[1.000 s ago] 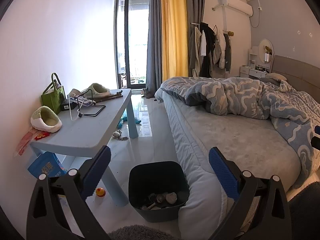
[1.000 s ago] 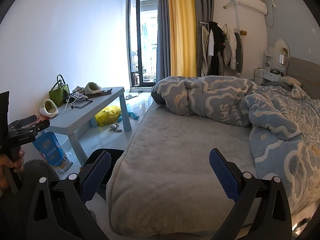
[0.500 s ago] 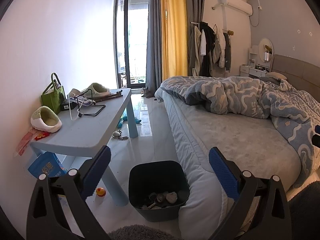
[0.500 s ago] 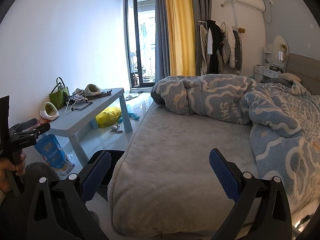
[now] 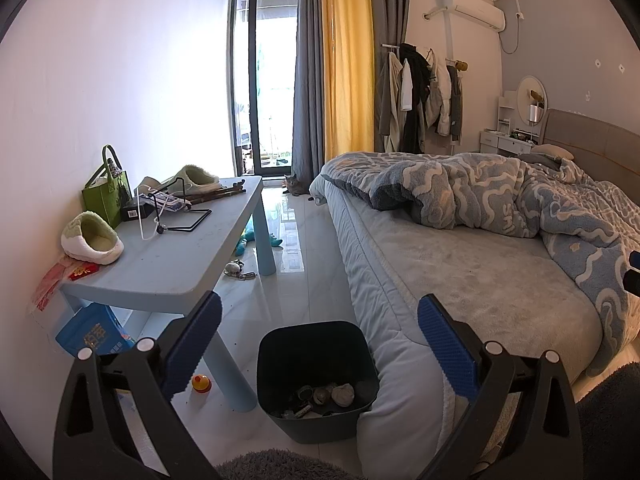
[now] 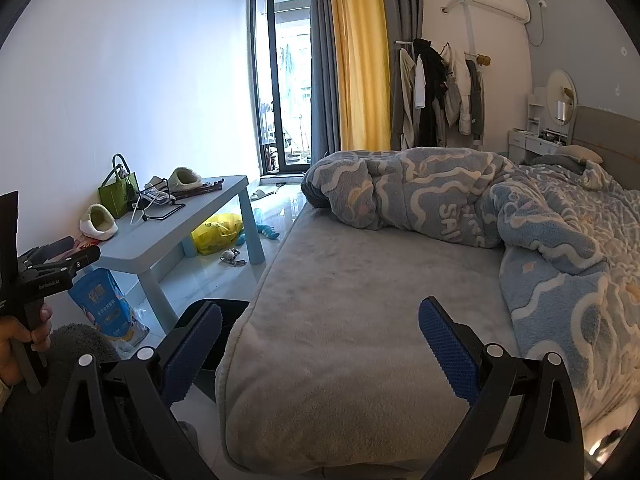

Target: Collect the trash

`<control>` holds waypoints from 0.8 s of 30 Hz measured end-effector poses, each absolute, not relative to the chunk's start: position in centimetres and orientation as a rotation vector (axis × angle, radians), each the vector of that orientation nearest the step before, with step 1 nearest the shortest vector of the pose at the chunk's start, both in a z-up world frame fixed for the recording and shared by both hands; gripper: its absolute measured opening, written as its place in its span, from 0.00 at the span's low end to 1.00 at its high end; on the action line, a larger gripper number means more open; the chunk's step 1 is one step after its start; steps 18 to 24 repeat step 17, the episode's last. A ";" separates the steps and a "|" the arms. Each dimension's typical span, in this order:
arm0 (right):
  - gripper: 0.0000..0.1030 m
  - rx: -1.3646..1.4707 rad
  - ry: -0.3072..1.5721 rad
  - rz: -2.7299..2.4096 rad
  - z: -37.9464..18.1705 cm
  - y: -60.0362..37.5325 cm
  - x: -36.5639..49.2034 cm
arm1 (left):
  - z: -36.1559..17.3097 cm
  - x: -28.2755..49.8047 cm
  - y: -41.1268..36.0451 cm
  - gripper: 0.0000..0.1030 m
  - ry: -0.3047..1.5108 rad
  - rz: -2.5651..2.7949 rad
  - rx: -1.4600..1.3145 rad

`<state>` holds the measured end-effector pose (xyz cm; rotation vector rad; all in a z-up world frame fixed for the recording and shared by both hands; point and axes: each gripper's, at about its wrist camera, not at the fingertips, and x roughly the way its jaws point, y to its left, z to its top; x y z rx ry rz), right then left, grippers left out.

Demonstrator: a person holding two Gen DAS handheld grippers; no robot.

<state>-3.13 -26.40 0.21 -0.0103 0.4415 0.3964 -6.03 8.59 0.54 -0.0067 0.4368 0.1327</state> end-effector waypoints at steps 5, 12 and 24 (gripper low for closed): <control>0.97 -0.011 0.443 0.396 0.2 -26.4 -3.0 | 0.6 -6.0 8.6 0.97 0.437 0.132 -0.006; 0.97 -0.011 0.444 0.395 0.2 -26.4 -3.1 | 0.3 -5.9 8.8 0.97 0.453 0.127 -0.012; 0.97 -0.010 0.444 0.396 0.3 -26.3 -3.0 | 0.2 -5.9 8.9 0.97 0.451 0.127 -0.009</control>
